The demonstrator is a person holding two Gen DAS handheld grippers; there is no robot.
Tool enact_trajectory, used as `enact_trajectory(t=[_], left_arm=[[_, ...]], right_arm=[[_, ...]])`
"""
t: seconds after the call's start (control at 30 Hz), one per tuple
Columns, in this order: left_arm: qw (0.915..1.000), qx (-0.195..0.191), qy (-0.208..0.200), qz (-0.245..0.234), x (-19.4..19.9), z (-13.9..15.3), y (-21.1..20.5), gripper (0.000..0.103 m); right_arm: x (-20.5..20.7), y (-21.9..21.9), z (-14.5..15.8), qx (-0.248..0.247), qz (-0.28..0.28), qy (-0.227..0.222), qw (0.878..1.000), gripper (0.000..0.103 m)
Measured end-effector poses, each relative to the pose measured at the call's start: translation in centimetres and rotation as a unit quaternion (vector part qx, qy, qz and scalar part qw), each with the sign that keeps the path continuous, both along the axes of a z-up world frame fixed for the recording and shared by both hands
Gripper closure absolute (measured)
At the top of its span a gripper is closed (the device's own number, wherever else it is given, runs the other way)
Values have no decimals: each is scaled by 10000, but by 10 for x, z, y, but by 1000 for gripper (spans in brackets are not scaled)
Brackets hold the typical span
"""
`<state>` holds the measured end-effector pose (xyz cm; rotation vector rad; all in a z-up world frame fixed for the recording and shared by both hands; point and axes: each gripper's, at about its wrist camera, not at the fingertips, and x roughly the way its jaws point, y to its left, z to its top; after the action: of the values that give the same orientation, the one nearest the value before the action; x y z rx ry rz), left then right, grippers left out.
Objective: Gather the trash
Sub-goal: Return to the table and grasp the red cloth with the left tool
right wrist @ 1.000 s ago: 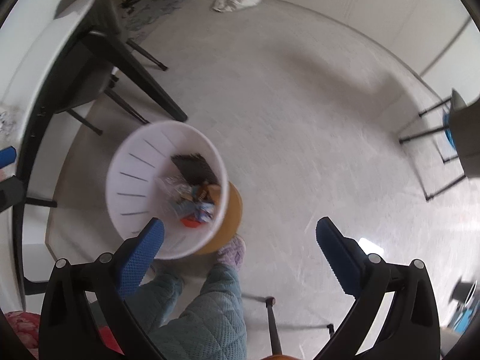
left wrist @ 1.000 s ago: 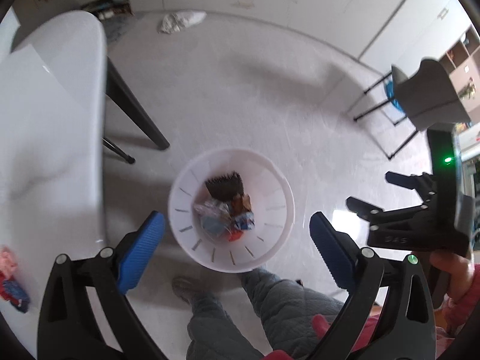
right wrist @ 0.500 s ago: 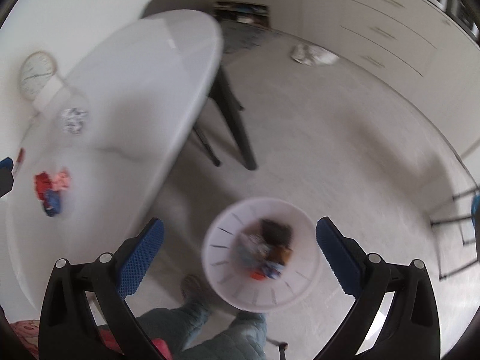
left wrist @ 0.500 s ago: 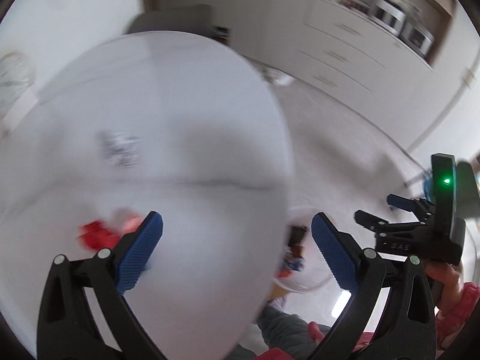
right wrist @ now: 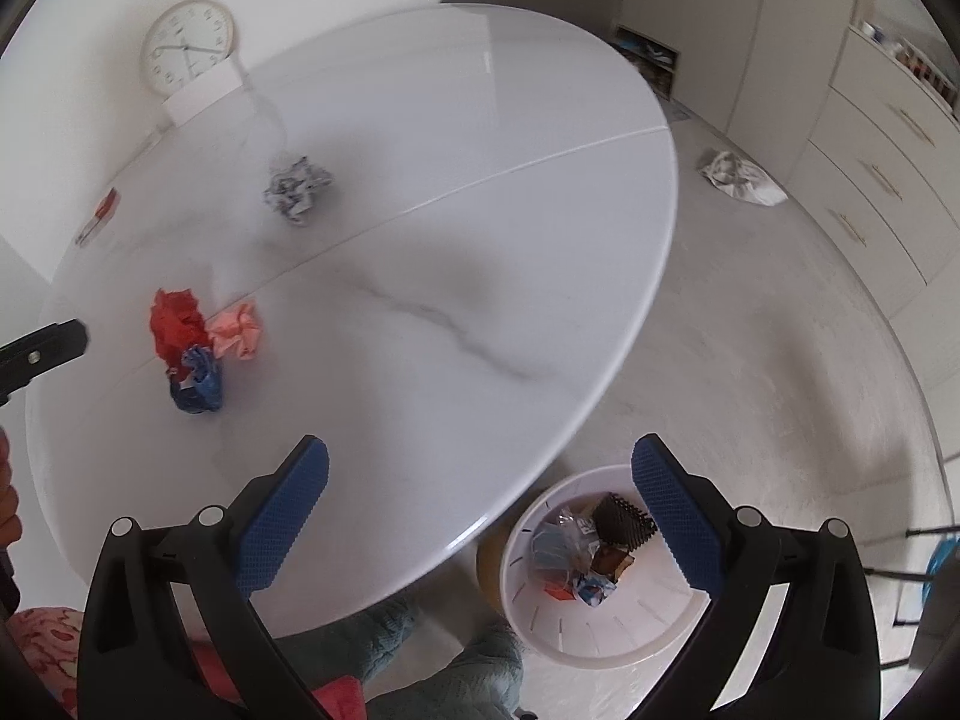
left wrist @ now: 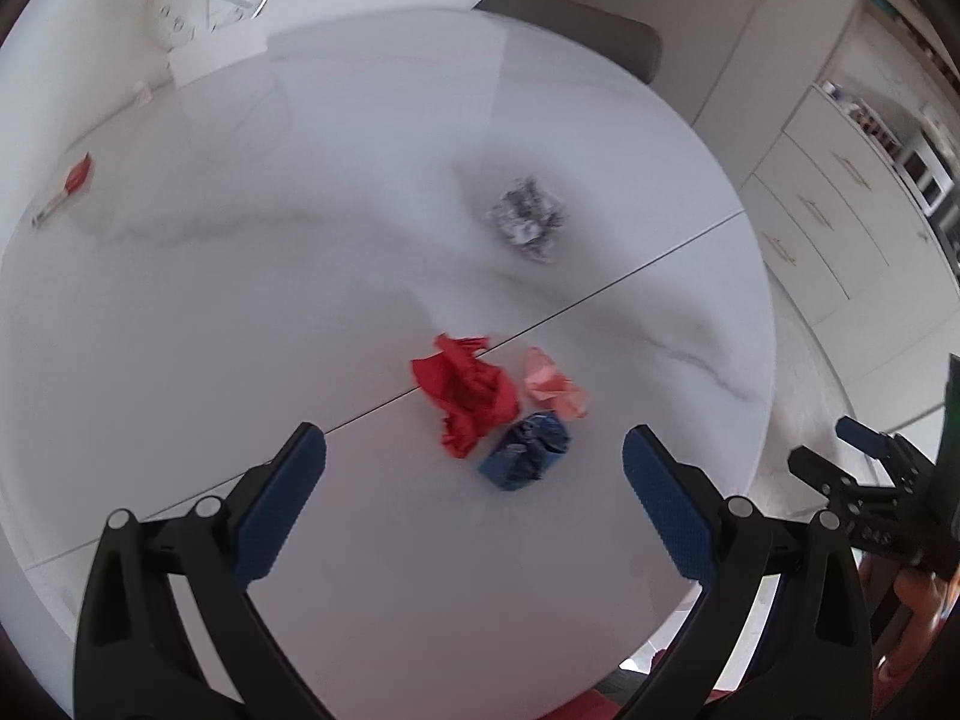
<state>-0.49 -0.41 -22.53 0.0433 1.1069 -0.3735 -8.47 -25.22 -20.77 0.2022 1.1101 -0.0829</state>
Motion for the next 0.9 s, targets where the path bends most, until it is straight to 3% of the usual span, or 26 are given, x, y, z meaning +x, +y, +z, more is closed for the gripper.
enact_trajectory(t=[0.27,0.33,0.4,0.43,0.5,0.53,0.7,0.9], left_arm=[[9950,-290,757,588,41,-44,-15,9],[9927,-242,910,749,50,-59,-20,20],[9888,-238,1143,933,56,-72,-20,39],[9866,-302,1252,1007,59,-77,-19,44],[9829,-368,1441,1086,60,-83,-17,66],[9819,-398,1504,1083,61,-85,-16,66],[9898,-153,1097,891,54,-67,-10,73],[9934,-141,796,819,43,-31,14,73]], right_arm=[[-4,7,4,-186,82,13,9998,3],[-7,5,5,-190,23,8,9998,3],[-9,2,7,-171,-32,-4,9998,3],[-9,1,7,-159,-43,-15,9999,3],[-7,0,9,-143,-33,-31,9999,3],[-4,1,11,-126,-3,-44,9999,3],[31,14,21,-45,307,-224,9993,3],[131,55,14,-36,867,-227,9960,3]])
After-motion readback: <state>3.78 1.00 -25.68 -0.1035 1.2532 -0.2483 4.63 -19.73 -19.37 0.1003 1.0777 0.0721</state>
